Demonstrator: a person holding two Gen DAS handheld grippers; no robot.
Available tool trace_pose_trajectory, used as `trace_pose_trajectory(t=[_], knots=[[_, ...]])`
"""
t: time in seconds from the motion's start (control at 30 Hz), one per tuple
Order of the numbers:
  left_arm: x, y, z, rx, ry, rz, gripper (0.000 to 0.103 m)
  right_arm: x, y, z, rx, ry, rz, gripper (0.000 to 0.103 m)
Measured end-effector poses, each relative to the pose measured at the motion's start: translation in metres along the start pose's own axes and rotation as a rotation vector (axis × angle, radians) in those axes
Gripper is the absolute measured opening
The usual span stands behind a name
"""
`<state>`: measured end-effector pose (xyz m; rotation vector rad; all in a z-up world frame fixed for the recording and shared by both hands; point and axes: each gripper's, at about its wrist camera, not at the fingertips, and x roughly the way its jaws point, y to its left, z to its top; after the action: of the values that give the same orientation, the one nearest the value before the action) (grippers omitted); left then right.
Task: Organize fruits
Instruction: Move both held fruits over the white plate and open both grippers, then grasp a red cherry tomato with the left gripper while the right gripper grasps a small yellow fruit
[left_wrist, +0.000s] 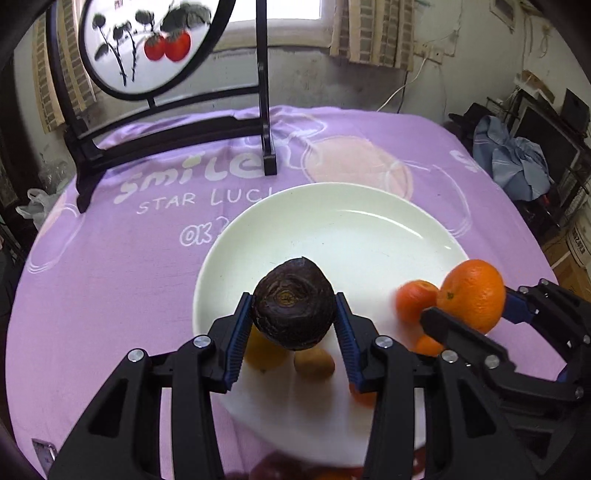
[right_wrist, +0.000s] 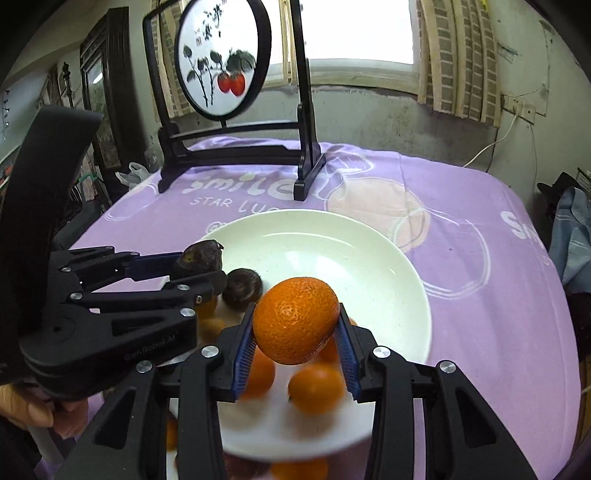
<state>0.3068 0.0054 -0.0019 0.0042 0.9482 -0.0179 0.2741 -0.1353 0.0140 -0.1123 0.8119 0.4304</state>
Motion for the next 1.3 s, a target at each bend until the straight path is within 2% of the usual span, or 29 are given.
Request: trace_pose_trajectory(t=[0.17,0.27,0.33,0.43,0.57,0.73,0.8,0.83,1.0,1.2,1.3], knots=[[0.03,0.014,0.01,-0.049,0.036,0.004,0.046,0.03,-0.005,0.007,-0.008,0.049,0.017,0.044],[0.026,0.017,0.014,-0.055,0.017,-0.004,0.056,0.027,-0.004,0.006,-0.008,0.035,0.014,0.051],[0.014,0.013,0.015,-0.043,-0.012,-0.006,0.064,0.02,-0.002,0.005,-0.004,0.019,0.012,0.056],[-0.011,0.005,0.011,-0.015,-0.06,0.002,0.072,0.006,0.0,0.003,-0.002,-0.002,0.013,0.056],[-0.044,-0.007,0.001,0.019,-0.11,-0.002,0.077,-0.021,0.007,-0.004,-0.008,-0.027,0.024,0.058],[-0.09,-0.026,-0.01,0.072,-0.158,0.001,0.08,-0.058,0.024,-0.006,-0.059,-0.067,-0.004,0.058],[-0.111,-0.03,-0.017,0.08,-0.19,-0.006,0.089,-0.079,0.028,-0.01,-0.062,-0.099,-0.001,0.063],[-0.123,-0.031,-0.024,0.082,-0.214,-0.012,0.092,-0.087,0.029,-0.014,-0.06,-0.111,-0.002,0.067],[-0.149,-0.026,-0.055,0.074,-0.249,-0.004,0.092,-0.112,0.028,-0.053,-0.032,-0.099,0.003,0.069],[-0.148,0.008,-0.109,-0.041,-0.207,-0.023,0.093,-0.122,0.022,-0.118,0.028,-0.047,-0.003,0.074],[-0.135,0.021,-0.14,-0.066,-0.149,-0.019,0.093,-0.12,0.016,-0.141,0.076,-0.016,0.003,0.074]])
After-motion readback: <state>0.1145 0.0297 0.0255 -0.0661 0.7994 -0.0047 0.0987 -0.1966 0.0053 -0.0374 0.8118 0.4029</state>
